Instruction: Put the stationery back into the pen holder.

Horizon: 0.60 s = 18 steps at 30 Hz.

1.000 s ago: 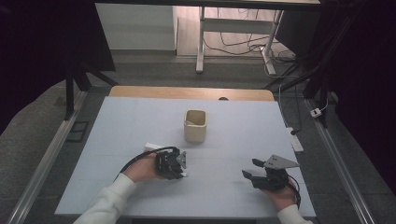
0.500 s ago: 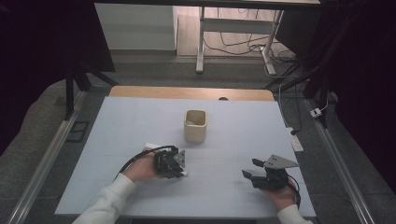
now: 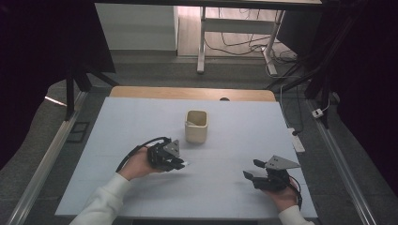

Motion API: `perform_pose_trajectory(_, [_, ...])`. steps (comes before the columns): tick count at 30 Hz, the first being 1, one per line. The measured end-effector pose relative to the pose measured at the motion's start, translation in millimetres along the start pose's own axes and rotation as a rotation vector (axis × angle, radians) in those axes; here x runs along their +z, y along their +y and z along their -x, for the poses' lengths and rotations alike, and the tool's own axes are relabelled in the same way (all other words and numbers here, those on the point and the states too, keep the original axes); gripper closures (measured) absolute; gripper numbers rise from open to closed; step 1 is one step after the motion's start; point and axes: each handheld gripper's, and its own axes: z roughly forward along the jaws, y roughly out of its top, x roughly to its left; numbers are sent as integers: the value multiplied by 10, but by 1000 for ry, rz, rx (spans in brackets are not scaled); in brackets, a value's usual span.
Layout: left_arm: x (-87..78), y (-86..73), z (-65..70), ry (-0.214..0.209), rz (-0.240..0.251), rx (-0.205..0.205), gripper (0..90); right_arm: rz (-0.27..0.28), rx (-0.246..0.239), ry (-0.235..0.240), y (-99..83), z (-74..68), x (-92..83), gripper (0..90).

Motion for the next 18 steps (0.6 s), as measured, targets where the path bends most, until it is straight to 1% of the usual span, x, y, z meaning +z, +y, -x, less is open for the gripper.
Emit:
perform_pose_trajectory(8, [-133,-37,-49,26,87,-45,782,-2,1,-2,0,-1,4,349])
perform_pose_trajectory(12, [-181,-49,-60,40,117,-59,782,2,4,2,-2,4,7,349])
perform_pose_trajectory(14, [-202,-54,-62,43,132,-63,782,2,4,0,-1,2,3,348])
perform_pose_trajectory(17, [-234,-66,-72,36,169,-82,781,-1,1,-1,0,4,-4,347])
perform_pose_trajectory(18, [-247,-70,-73,41,175,-87,781,0,1,1,0,6,-6,346])
